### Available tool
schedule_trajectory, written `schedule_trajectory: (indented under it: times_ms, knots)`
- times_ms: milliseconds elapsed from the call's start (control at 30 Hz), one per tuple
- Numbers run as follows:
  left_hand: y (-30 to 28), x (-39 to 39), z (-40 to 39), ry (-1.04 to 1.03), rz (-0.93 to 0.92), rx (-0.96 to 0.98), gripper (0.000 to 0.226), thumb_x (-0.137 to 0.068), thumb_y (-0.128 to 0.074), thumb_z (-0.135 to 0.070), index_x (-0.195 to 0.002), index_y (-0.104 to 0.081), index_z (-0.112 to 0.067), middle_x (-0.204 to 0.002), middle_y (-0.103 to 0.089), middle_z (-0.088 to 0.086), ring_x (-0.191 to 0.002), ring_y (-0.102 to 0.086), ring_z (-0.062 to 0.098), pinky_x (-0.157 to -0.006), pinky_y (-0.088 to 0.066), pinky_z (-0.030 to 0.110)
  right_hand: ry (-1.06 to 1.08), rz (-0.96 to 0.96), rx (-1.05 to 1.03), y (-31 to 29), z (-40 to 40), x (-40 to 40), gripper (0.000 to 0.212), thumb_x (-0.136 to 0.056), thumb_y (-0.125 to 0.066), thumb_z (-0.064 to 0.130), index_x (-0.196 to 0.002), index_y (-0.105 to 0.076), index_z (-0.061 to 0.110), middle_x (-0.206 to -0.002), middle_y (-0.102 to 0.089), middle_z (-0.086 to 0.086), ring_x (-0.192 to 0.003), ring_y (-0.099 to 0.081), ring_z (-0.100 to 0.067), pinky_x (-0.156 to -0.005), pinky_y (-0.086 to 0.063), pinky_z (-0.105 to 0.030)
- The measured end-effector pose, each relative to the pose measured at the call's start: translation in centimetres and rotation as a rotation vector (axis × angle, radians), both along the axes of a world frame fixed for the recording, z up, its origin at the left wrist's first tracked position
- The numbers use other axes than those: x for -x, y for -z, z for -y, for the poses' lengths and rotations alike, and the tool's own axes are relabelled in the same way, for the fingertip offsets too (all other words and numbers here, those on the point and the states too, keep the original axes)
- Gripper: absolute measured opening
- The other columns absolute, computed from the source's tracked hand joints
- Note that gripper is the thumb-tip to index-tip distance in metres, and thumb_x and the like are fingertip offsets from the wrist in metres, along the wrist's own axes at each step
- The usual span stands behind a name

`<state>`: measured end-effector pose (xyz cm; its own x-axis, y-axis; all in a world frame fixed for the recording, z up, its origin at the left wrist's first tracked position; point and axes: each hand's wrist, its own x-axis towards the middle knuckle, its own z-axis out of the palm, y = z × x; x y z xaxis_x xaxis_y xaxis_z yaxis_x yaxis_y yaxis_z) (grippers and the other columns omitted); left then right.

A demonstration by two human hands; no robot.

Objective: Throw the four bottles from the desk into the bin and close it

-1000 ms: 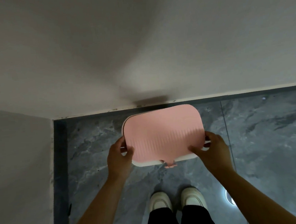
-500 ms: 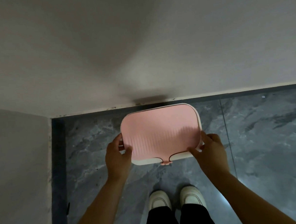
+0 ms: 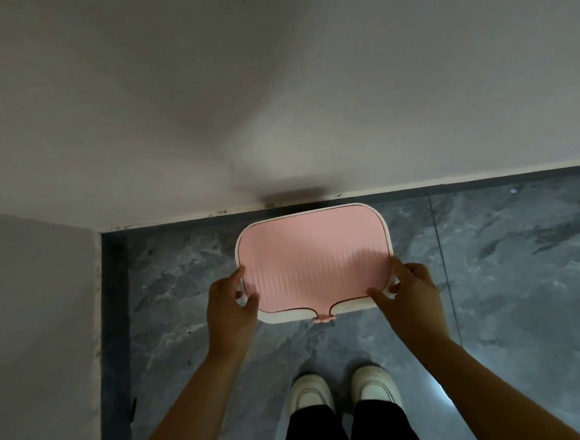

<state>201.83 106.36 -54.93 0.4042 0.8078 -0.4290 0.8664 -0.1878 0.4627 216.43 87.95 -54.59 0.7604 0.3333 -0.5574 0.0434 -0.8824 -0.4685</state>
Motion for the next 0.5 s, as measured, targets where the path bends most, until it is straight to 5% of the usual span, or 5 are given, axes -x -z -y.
schedule_trajectory:
  times_ms: [367,500]
  knots:
    - [-1.9,0.7,0.2,0.006,-0.013,0.056,0.044,-0.086,-0.061,-0.016,-0.128,-0.05,-0.014,-0.128,-0.052,0.013,-0.092,-0.049,0.008,-0.079,-0.042,0.021,0.005,-0.093,-0.007,-1.7,0.3,-0.5,0.057,-0.084,-0.066,0.025,-0.135,-0.046,0.01,-0.131,-0.051,-0.015,-0.098,-0.065,-0.023,-0.091,-0.05,-0.032]
    - [-4.4,1.0,0.7,-0.052,0.027,0.114,0.037,-0.086,-0.059,-0.013,-0.123,-0.055,-0.009,-0.125,-0.058,0.015,-0.1,-0.06,0.021,-0.079,-0.042,0.024,0.079,-0.15,-0.052,-4.1,0.2,-0.6,0.049,-0.084,-0.065,0.023,-0.13,-0.054,0.012,-0.122,-0.061,-0.013,-0.085,-0.06,-0.014,-0.085,-0.046,-0.026]
